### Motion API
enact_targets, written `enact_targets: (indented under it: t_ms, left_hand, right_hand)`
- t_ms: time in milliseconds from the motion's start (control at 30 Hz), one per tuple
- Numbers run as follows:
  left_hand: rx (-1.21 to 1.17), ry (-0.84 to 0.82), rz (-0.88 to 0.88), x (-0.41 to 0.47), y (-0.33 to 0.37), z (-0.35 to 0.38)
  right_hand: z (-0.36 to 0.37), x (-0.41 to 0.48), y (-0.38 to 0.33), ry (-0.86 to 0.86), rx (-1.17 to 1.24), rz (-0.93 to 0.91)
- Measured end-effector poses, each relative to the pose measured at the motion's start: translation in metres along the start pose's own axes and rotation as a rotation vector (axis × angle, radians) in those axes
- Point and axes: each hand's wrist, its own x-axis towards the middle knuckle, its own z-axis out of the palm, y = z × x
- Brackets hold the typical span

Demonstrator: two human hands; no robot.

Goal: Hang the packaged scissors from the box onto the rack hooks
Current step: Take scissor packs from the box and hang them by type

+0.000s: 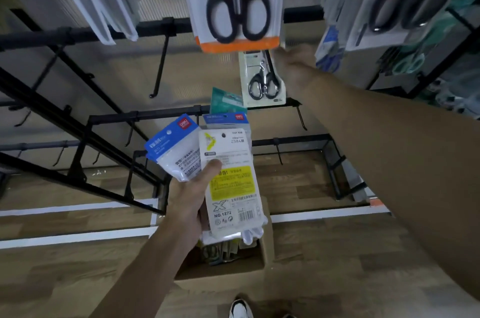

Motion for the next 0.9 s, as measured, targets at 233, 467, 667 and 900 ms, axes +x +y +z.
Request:
enact_targets:
  t_ms: [233, 467, 667, 900]
  left_hand:
    - [-0.036, -0.042, 0.003, -0.022, -0.059, 0.000]
    - [-0.075, -0.105, 0.069, -0.054, -0.069, 0.014]
    - [-0.155, -0.120, 0.026, -0.063, -0.081, 0.010]
    - [-0.206, -0.025, -0.052, -0.074, -0.078, 0.004]
  right_hand:
    - [0.002, -0.095, 0.095, -0.073, -0.037, -0.083]
    - [-0.024, -0.200, 0.155, -0.341, 0.018, 0.053]
    - [-0.049, -0.208, 0.149, -0.440, 0.113, 0.158]
    - [-0.080, -0.209, 0.128, -0.272, 0.626, 0.415]
